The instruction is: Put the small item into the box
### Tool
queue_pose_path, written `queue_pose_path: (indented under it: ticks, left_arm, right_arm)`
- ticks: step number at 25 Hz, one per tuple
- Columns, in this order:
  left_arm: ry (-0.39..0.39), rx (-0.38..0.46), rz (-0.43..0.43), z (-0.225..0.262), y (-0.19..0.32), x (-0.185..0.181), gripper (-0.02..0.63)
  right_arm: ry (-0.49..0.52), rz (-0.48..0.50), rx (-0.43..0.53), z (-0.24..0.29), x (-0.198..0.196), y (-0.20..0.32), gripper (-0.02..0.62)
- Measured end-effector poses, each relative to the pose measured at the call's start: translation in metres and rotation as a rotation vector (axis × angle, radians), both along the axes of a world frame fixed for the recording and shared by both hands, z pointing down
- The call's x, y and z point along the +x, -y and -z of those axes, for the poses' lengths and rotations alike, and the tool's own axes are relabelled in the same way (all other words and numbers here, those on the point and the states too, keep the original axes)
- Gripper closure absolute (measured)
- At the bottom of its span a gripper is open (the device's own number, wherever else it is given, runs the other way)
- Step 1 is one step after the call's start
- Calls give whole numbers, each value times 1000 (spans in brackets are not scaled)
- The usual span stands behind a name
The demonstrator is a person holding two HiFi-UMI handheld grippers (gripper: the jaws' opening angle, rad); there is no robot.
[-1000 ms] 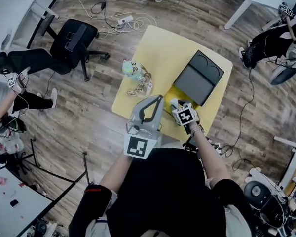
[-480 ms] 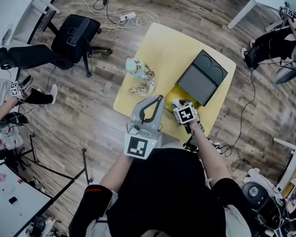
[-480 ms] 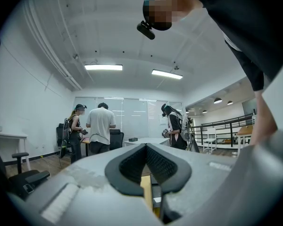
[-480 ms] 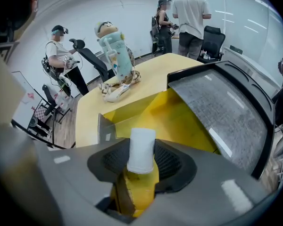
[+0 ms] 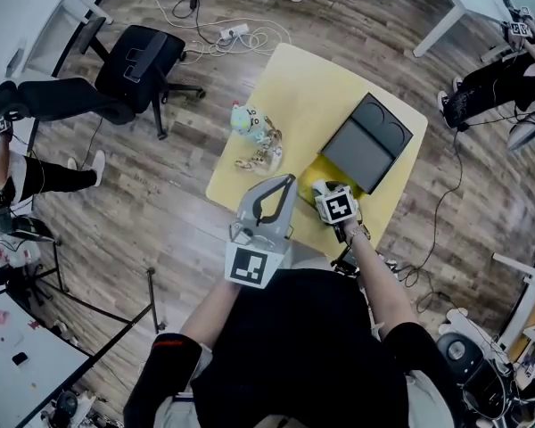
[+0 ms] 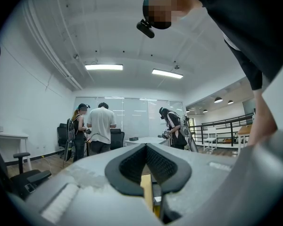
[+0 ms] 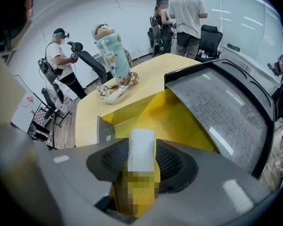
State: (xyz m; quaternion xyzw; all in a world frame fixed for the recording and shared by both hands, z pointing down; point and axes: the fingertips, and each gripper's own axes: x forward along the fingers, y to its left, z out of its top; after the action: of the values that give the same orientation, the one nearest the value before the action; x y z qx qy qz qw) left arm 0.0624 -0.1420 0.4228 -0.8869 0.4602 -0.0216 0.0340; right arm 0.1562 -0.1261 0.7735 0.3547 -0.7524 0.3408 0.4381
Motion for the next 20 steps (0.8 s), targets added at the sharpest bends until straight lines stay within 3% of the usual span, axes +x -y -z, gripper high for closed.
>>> queue_pose_path:
  ticks: [8,13,20]
  left_arm:
    - [13,41,-33,8,-1,12,604]
    - [7,49,-51,12,-4,22,604]
    - [23,77,-67,20,-10,36,604]
  right_arm:
    - [81,-36,60,17,4,9,359]
    - [121,-34,126,45,8,16,355]
    - [155,-63,240,79,26,22,422]
